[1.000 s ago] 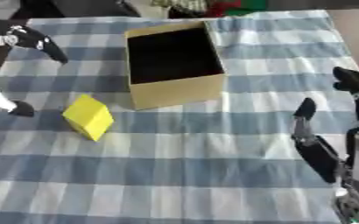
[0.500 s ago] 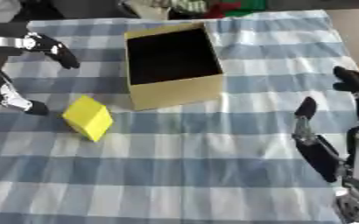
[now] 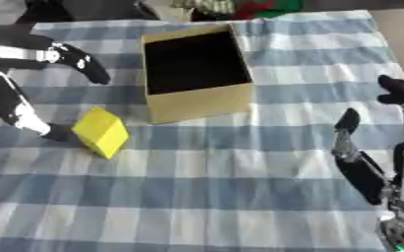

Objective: Pick up objects on the table and place them in the box.

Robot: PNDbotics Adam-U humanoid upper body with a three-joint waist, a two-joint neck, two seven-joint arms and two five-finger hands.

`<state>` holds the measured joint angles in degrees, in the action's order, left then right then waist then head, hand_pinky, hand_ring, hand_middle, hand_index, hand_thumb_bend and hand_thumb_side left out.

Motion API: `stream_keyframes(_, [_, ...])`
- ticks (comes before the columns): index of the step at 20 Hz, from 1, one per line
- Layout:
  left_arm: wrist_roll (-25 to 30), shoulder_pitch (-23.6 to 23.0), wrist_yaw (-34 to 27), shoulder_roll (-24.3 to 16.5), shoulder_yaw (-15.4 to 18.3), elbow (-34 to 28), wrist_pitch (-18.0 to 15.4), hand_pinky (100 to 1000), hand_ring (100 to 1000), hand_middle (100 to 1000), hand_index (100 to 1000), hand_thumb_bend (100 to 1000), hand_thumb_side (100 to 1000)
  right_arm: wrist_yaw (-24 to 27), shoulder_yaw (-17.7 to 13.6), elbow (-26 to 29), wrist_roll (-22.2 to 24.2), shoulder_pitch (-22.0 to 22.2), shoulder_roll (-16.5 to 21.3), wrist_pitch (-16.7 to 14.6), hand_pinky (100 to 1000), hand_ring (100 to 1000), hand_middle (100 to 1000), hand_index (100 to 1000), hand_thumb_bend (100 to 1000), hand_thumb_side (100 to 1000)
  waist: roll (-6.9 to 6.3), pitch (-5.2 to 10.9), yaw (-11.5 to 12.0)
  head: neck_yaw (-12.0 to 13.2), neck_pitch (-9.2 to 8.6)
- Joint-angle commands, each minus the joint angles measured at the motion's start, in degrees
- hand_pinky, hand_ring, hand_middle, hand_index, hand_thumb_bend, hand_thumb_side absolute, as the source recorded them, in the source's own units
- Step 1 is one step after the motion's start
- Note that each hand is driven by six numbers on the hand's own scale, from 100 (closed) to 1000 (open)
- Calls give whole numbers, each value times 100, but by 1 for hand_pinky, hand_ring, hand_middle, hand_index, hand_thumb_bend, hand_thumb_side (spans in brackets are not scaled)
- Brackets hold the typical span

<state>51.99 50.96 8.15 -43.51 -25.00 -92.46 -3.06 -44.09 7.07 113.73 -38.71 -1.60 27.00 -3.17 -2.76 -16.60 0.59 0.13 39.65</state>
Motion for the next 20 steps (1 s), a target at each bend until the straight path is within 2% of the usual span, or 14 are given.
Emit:
stream_keyframes(1, [-2, 88, 79, -55, -71, -25, -79, 959, 884, 878, 901, 573, 291, 49, -36, 86, 0, -57, 100, -1, 916, 631, 717, 848, 100, 465, 3, 110, -12, 38, 5])
stream_keyframes(13, [-2, 28, 697, -85, -330, -270, -542, 955, 895, 879, 899, 647, 283, -8, -7, 86, 12, -97, 95, 22, 916, 646, 716, 848, 100, 463, -14, 28, 10, -3, -62])
stream_keyframes(18, [-2, -12, 1267, -133, -509, -232, -1177, 949, 903, 881, 894, 681, 240, -45, 36, 86, 19, -127, 61, 37, 918, 645, 715, 848, 100, 461, -16, -31, -6, -13, -73])
stream_keyframes(19, [-2, -3, 1422, -138, -505, -195, -1300, 944, 909, 886, 894, 726, 217, -51, 47, 86, 27, -127, 55, 36, 918, 644, 714, 848, 100, 460, -17, -37, -4, -15, -73])
stream_keyframes(20, [-2, 10, 1631, -132, -472, -172, -1428, 944, 910, 886, 894, 728, 214, -58, 58, 86, 36, -127, 47, 35, 918, 644, 714, 848, 100, 459, -17, -44, -1, -16, -77])
